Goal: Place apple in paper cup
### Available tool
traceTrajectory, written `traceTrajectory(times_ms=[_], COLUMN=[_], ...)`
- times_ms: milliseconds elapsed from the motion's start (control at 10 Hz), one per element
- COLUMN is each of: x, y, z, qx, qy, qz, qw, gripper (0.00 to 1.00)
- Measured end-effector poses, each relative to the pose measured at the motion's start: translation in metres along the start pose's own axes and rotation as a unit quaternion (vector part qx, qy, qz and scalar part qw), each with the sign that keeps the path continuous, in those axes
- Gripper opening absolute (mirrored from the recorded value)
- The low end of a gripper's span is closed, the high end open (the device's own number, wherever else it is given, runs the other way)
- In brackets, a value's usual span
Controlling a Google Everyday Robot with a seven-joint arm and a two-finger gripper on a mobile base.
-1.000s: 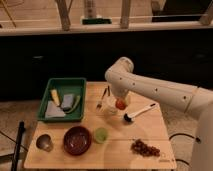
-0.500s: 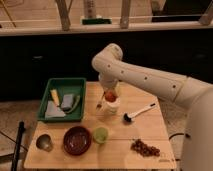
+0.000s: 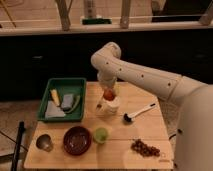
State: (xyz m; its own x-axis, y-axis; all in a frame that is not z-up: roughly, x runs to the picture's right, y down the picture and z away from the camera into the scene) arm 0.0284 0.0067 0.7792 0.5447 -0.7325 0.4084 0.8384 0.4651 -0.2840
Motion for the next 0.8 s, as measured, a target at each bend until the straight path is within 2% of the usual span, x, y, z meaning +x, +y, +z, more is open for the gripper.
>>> traceTrajectory(times_ms=[300,500,800], x=[0.006,0.009,0.013], y=[0.005,0.007,0.009], z=[0.000,0.001,0.000], qx=[0.006,0.004,0.003], qy=[0.001,-0.001,-0.003], qz=[0.008,0.010,0.014], qw=[0.9999,0.9999,0.9999], gripper=[0.01,0.15,0.44])
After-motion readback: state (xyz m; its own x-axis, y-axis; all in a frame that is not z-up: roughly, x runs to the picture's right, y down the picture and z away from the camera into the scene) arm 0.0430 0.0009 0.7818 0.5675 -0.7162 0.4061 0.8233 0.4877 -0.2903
